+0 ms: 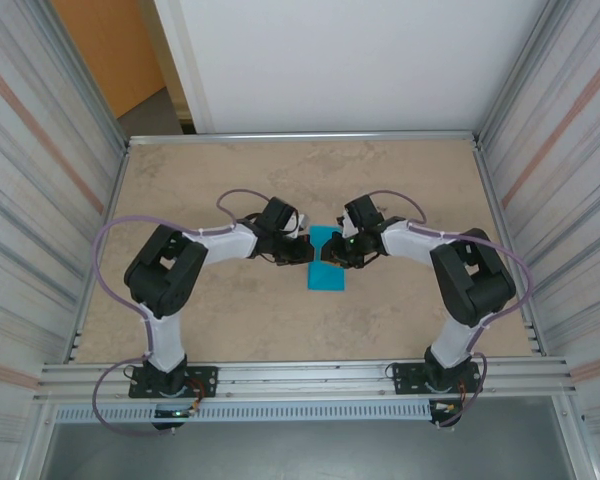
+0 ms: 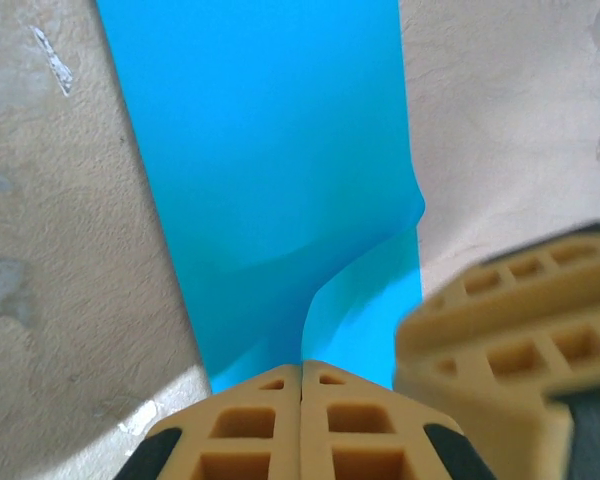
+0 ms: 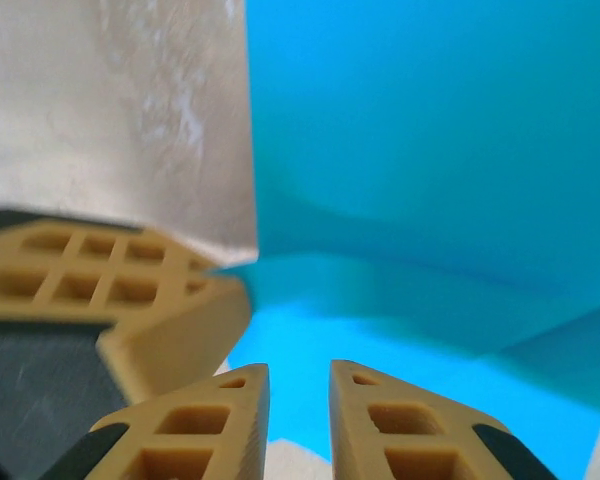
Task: Fold a paper plane with a square sheet of paper (pick it up from the middle)
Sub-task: Fold the triangle a second time at the center of the table.
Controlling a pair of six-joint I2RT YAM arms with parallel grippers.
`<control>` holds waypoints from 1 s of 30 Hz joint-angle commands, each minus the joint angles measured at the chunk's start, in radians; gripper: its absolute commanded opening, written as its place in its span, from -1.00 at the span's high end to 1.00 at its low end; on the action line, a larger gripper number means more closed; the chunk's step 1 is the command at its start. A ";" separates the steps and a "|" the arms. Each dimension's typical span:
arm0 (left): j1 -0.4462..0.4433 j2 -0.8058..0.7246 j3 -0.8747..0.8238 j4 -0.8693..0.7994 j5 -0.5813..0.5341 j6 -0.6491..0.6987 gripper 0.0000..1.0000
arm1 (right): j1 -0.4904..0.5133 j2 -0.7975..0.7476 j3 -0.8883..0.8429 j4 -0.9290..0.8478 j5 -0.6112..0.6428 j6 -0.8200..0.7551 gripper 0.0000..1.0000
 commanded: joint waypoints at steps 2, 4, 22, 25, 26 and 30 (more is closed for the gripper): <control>0.010 0.021 0.026 -0.019 0.021 0.039 1.00 | 0.048 -0.040 -0.045 -0.060 0.009 0.030 0.48; 0.009 0.027 0.030 -0.020 0.023 0.039 1.00 | 0.062 -0.042 -0.060 -0.061 0.009 0.039 0.45; 0.016 0.078 0.077 -0.043 0.036 0.076 0.99 | 0.051 0.005 -0.090 -0.132 0.074 0.011 0.46; 0.015 0.089 0.084 -0.043 0.044 0.076 0.99 | 0.051 0.007 -0.087 -0.132 0.074 0.010 0.46; 0.015 0.092 0.085 -0.044 0.043 0.078 0.99 | 0.051 0.007 -0.087 -0.133 0.075 0.012 0.47; 0.016 0.098 0.090 -0.040 0.050 0.079 0.99 | 0.050 0.005 -0.086 -0.131 0.074 0.009 0.47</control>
